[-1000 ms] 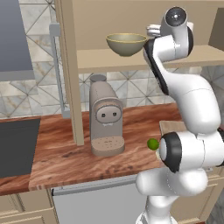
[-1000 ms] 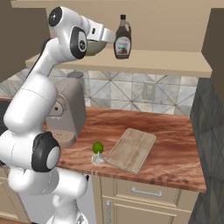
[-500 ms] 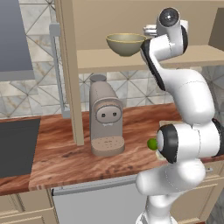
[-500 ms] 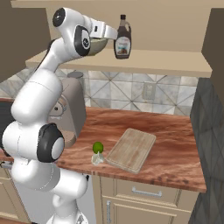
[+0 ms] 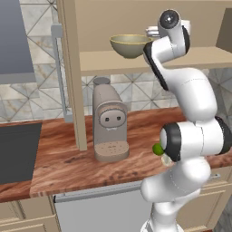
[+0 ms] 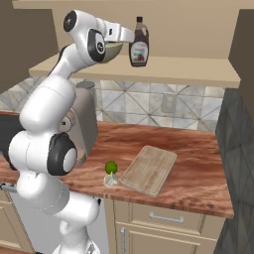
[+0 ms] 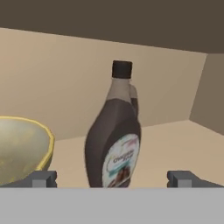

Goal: Open the cabinet. Place the bowl and condiment on the counter. Then place the lime and garlic on the cutting board.

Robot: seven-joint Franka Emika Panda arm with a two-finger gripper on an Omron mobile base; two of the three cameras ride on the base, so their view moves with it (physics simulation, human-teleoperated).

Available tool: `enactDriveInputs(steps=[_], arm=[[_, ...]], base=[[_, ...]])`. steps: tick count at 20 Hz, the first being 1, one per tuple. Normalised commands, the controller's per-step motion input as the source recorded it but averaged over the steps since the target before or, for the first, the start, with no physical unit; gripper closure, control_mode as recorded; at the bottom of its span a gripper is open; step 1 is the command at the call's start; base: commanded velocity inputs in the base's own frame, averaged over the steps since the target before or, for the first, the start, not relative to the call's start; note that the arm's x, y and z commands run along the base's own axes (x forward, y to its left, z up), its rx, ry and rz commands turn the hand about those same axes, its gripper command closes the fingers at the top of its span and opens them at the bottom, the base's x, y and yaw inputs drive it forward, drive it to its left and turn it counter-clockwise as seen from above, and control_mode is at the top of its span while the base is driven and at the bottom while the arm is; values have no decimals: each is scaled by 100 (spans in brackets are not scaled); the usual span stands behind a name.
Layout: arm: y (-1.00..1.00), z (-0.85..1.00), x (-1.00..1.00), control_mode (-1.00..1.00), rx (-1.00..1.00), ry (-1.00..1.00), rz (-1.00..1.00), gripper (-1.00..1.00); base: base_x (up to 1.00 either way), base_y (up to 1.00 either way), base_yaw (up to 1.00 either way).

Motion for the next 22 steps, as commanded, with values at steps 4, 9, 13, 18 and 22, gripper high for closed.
enactDriveInputs(steps=[4, 9, 13, 18, 22], arm=[[-3, 0, 25, -100, -3, 2, 0, -100], [-5, 0, 27, -100, -2, 1, -2, -100], [-6, 0, 26, -100, -1, 2, -8, -100], [-7, 0, 25, -100, 1, 2, -10, -100], [-10, 0, 23, -100, 7, 0, -11, -100]], base=[[0, 0, 0], [0, 0, 0], [0, 0, 0], [0, 0, 0], [0, 0, 0]])
